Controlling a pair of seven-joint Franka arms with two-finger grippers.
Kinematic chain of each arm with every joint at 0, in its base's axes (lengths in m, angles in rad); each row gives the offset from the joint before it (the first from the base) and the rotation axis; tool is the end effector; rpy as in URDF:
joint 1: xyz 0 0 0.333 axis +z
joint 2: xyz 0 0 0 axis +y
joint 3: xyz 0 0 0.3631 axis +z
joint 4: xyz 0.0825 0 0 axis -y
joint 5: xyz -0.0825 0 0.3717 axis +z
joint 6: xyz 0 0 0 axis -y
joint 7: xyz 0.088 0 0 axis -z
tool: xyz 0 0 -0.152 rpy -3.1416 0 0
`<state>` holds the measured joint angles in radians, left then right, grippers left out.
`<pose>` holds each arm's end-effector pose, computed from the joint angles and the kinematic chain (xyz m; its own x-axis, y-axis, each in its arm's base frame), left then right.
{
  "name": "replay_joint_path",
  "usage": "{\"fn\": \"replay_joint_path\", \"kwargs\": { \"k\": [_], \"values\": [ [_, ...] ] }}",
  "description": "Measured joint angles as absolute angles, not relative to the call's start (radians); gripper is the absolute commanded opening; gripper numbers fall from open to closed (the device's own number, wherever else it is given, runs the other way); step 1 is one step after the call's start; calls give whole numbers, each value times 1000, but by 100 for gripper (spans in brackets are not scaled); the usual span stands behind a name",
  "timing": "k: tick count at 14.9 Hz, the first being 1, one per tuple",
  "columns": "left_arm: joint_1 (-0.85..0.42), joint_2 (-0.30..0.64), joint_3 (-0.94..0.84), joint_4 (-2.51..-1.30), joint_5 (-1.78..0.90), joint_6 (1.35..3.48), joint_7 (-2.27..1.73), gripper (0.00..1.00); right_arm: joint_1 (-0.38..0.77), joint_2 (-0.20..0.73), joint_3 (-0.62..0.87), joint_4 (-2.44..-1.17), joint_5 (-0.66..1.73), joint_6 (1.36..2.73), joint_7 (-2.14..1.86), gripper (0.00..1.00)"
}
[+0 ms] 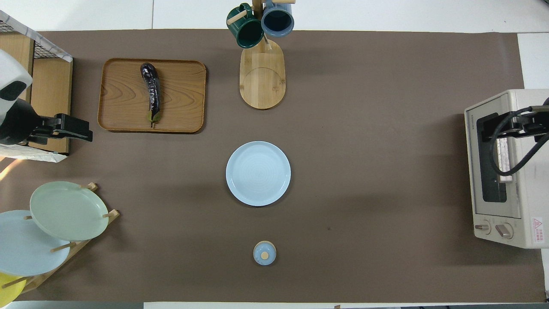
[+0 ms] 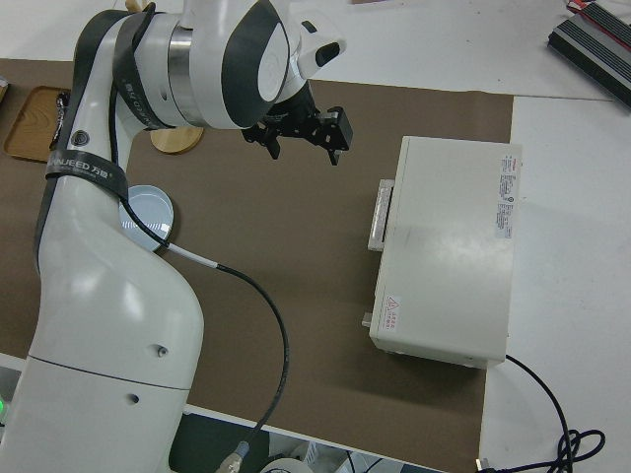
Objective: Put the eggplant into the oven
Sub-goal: 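Lower the left gripper over the purple eggplant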
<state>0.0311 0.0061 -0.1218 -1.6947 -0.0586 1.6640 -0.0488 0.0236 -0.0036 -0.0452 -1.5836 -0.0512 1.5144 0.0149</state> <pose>0.5434 -0.0577 0.5743 0.9985 -0.0365 -0.0397 -0.0342 -0.9978 0.0569 0.5312 -0.0195 0.6182 0.9971 -0.0393 -0.0647 -0.0360 -0.9980 0.0520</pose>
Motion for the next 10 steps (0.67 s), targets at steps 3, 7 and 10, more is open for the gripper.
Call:
{"fn": "replay_joint_path", "kwargs": {
  "k": [3,7,10],
  "values": [
    [28,99,-127,-1693,-59,1742,-49,100,24,-4,-45,-1584,-51,1514,15,100],
    [4,214,-130,-1689,-59,1854,-49,100,24,-4,-45,-1584,-51,1514,15,100],
    [-14,287,-130,-1688,-59,1938,-49,100,24,-4,-45,-1584,-51,1514,15,100]
  ]
}}
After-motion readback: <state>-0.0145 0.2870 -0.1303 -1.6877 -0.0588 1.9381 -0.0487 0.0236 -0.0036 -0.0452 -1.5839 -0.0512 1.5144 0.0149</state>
